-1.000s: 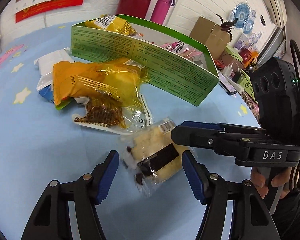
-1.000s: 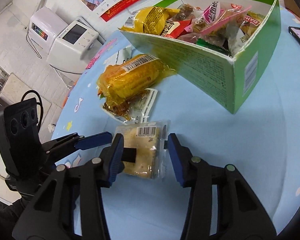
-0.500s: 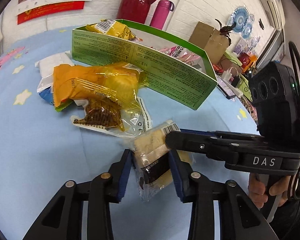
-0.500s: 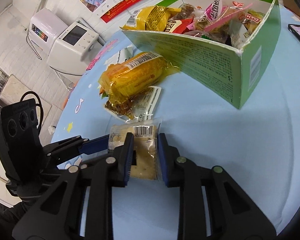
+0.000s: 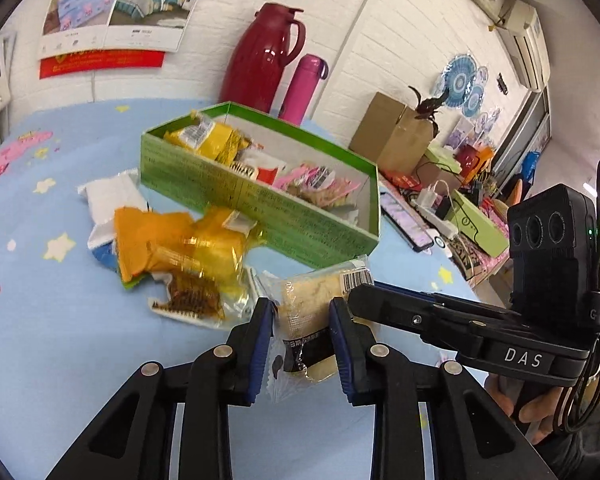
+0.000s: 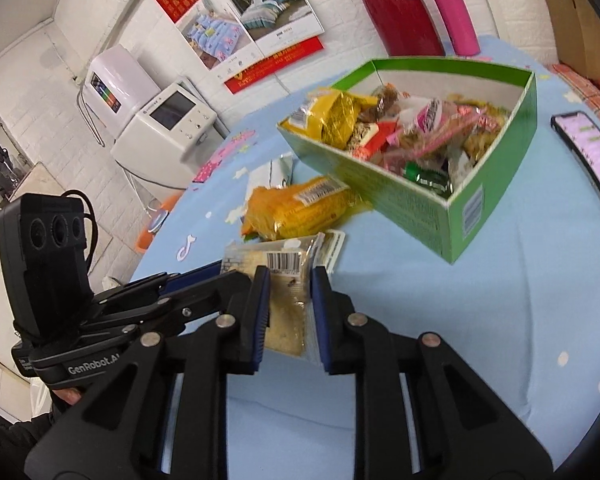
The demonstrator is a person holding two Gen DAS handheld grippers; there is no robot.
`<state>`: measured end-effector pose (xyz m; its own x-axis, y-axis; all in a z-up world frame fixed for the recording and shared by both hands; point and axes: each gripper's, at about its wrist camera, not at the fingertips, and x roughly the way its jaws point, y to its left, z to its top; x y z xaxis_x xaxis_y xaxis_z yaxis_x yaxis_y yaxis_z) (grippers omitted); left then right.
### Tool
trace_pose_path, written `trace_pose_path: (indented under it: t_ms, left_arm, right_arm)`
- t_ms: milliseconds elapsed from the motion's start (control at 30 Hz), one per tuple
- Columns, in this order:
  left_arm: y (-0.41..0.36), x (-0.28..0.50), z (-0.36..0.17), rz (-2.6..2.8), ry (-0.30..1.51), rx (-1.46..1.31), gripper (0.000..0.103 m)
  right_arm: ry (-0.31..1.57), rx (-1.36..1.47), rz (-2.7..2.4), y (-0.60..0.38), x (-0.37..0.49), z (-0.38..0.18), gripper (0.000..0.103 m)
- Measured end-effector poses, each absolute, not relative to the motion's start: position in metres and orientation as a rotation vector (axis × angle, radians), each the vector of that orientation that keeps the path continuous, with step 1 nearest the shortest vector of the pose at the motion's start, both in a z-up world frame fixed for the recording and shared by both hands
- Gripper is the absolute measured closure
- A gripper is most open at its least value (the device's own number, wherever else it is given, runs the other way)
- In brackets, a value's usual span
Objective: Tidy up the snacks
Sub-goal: 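Lift the cracker pack into the green box and open both tools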
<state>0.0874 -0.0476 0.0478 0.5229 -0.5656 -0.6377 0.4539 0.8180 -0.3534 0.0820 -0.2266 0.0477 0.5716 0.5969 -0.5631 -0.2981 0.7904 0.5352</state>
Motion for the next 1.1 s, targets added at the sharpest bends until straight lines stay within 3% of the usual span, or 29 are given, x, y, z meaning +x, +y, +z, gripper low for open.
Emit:
trace_pose_path:
  t_ms: [267,600,633,700,733,767,833,1100]
  left_arm:
    - [-0.079,0.133,0.096,-0.642,0.714,-0.096,0.074]
    - [-0.113,0.212,0.089,-0.640,0.754,-0.084,0.074]
    - [-0.115,0.220,0.084,-0.633,0.767,-0.086,0.072]
    - [-0.115,0.232,0.074,-0.589,0.801,-0.084,0.051]
    - [-0.113,0.236,0.069,-0.566,0.814,-0.092,0.034]
    - [-0.108,0.239,0.064,-0.542,0.816,-0.115,0.026]
    - [-0.099,0.241,0.059,-0.516,0.809,-0.149,0.023]
    - [-0.084,0.235,0.053,-0.453,0.826,-0.127,0.022]
  right_arm:
    - [0.665,0.447,0.484,-0.252,0.115,0.089,0.080]
    - [0.661,0.504,0.399,-0.282,0.183,0.077,0.079]
    - [0.664,0.500,0.388,-0.283,0.190,0.073,0.077]
    - [0.667,0.471,0.345,-0.287,0.199,0.066,0.066]
    - [0.670,0.467,0.316,-0.291,0.202,0.062,0.050]
    - [0.669,0.476,0.295,-0.295,0.203,0.058,0.036]
    - [0.654,0.502,0.282,-0.305,0.202,0.053,0.029]
    - [0.660,0.501,0.270,-0.306,0.192,0.053,0.027]
